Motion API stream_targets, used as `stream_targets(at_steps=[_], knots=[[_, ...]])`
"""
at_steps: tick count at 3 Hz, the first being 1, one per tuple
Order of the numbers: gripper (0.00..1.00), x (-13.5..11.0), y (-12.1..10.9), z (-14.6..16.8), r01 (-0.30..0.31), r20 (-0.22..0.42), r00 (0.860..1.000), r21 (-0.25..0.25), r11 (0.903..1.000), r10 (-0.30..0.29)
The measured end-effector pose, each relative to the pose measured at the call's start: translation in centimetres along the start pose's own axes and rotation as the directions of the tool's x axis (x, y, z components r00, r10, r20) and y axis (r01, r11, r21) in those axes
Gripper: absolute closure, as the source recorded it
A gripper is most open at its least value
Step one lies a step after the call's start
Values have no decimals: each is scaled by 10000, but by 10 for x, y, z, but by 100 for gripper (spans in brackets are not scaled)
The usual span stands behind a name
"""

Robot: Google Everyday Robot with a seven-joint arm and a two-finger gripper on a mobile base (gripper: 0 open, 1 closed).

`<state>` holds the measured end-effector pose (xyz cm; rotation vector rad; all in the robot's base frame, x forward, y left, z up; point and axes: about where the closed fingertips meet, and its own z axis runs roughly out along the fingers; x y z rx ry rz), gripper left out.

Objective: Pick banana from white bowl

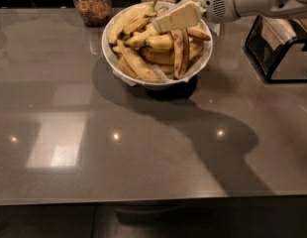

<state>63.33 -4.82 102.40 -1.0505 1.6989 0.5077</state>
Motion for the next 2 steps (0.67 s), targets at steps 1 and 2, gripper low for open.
stream_targets(at_steps=[1, 2], knots=[[25, 7, -15, 13, -215, 161, 9996, 209, 9995, 212], [28, 16, -24, 23, -476, 154, 9988, 346, 9983, 471]])
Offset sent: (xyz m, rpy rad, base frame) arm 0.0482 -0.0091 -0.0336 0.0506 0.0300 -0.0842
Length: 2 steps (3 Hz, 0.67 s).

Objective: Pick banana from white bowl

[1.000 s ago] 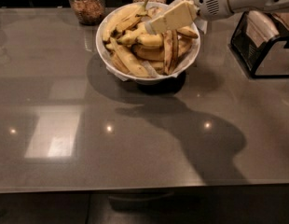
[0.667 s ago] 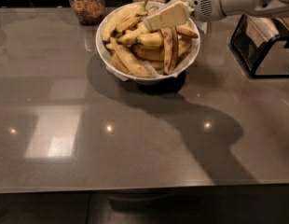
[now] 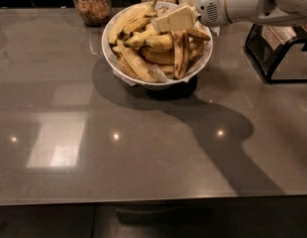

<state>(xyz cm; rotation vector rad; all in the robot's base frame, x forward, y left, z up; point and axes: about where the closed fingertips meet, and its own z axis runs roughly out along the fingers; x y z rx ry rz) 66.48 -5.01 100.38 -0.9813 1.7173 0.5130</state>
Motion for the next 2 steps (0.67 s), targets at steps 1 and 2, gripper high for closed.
stream_targets(at_steps=[1, 2], knots=[[41, 11, -6, 7, -236, -189, 9995, 106, 9997, 238], [61, 21, -9, 7, -400, -422, 9983, 215, 9990, 409]])
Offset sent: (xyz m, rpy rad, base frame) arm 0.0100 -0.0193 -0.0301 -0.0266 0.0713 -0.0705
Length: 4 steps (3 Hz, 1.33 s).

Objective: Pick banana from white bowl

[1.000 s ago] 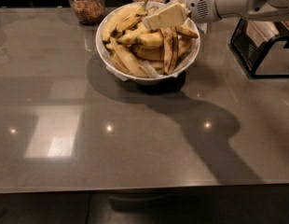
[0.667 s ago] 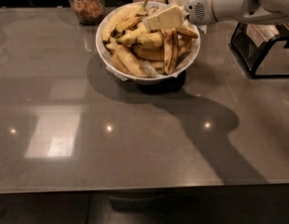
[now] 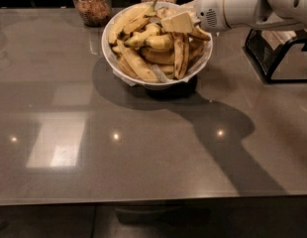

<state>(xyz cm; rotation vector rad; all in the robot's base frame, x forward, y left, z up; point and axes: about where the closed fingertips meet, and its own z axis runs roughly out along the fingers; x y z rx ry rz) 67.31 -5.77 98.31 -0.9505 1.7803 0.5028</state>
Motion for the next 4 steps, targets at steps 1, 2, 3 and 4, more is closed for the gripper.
stream_targets(at_steps=[1, 2, 3, 4], knots=[[84, 3, 1, -7, -75, -168, 9998, 101, 9999, 77], [100, -1, 7, -16, 4, -265, 9996, 157, 9999, 1], [100, -17, 14, -29, 205, -276, 9994, 172, 9996, -200], [100, -36, 20, -48, 358, -339, 9988, 194, 9992, -351]])
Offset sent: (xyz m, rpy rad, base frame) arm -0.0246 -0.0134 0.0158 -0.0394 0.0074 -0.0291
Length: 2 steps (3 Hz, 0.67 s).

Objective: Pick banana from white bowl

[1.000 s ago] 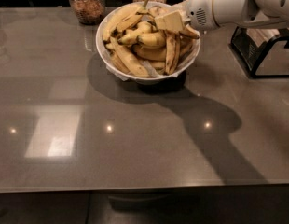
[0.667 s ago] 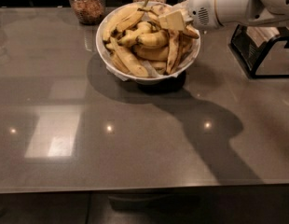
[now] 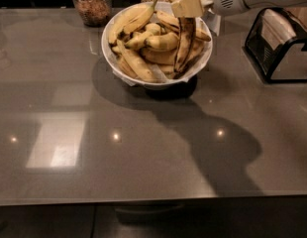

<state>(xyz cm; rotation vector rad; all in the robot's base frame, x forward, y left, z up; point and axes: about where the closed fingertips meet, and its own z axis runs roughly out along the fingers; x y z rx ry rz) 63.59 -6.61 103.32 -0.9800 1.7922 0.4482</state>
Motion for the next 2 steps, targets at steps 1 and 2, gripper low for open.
stream_targets(at_steps=[1, 2], knots=[[100, -8, 6, -21, -243, -218, 9995, -182, 9995, 239], [100, -1, 17, -39, -746, -520, 9962, -829, 9938, 704]])
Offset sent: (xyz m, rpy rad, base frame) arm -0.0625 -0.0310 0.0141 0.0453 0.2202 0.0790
